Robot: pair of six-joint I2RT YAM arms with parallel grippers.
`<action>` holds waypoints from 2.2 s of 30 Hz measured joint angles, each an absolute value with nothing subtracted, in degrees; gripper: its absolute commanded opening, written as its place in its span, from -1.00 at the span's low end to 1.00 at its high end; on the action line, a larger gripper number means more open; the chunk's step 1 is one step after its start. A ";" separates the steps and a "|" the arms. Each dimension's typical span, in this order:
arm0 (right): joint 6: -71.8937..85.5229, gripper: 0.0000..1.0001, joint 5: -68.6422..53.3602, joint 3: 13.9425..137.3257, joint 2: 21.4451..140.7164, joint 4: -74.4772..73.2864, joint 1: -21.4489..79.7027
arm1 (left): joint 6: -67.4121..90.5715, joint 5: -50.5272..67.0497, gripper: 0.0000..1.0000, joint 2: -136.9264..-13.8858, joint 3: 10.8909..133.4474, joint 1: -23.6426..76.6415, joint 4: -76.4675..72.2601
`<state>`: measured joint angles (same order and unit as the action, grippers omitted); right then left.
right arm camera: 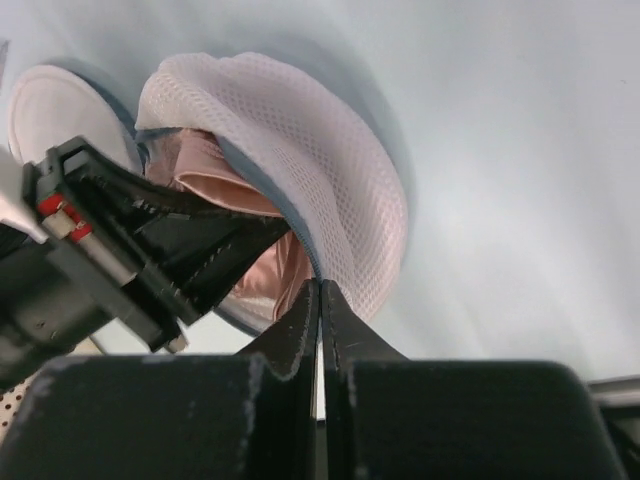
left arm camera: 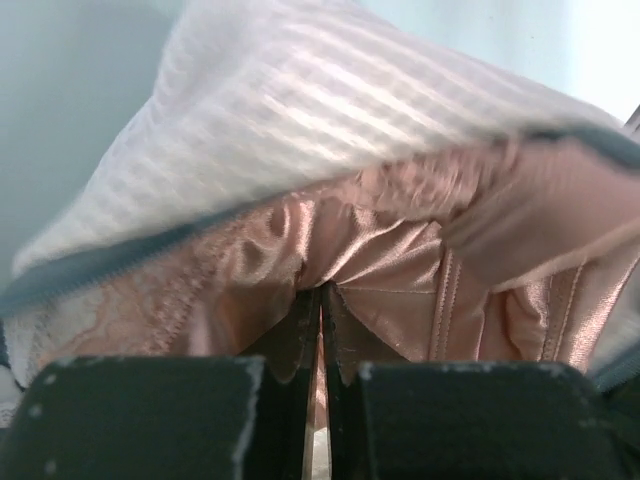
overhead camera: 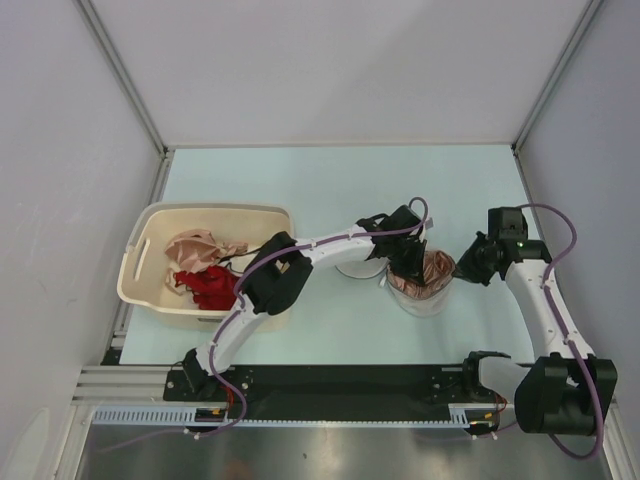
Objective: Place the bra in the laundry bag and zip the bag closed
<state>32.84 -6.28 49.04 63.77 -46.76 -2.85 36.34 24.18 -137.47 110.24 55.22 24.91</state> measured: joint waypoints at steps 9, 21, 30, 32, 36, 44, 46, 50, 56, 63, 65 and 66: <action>34.20 -1.00 -5.06 56.60 60.42 -57.04 -0.49 | 37.52 23.29 -0.90 -137.69 110.04 55.37 24.88; 32.51 -1.00 -4.97 57.10 61.28 -59.72 -0.32 | 30.46 20.16 0.06 -134.61 109.60 55.75 29.12; 31.88 -1.00 -5.06 54.61 61.28 -59.33 -0.32 | 25.32 17.10 0.40 -114.24 98.39 51.55 34.52; 31.88 -1.00 -5.23 54.11 61.28 -59.35 -0.32 | 25.67 15.49 0.44 -109.34 95.77 49.39 34.76; 31.90 -1.00 -5.43 53.52 60.49 -59.29 -0.32 | 28.14 11.70 0.45 -105.25 92.95 44.73 35.90; 32.49 -1.00 -5.93 52.42 58.26 -59.29 -0.32 | 27.81 3.36 0.24 -118.56 101.95 38.96 42.59; 32.56 -1.00 -6.11 52.38 58.26 -59.27 -0.32 | 27.09 1.87 0.23 -122.83 105.91 38.70 43.70; 32.53 -1.00 -6.50 52.38 58.28 -59.24 -0.34 | 26.50 0.51 0.31 -126.87 107.37 38.15 45.84; 32.49 -1.00 -6.61 52.38 58.54 -59.24 -0.60 | 26.44 -0.40 0.37 -128.92 106.56 37.47 46.81; 32.05 -1.00 -6.85 52.38 59.18 -59.00 -0.71 | 26.44 0.69 -0.10 -129.43 104.09 37.28 44.80; 31.66 -0.92 -6.81 52.40 59.37 -58.94 -0.71 | 26.35 2.24 -0.30 -128.42 101.97 37.15 42.28; 31.48 -0.90 -6.79 52.40 59.44 -58.94 -0.73 | 26.46 2.74 -0.52 -128.16 101.38 37.08 41.60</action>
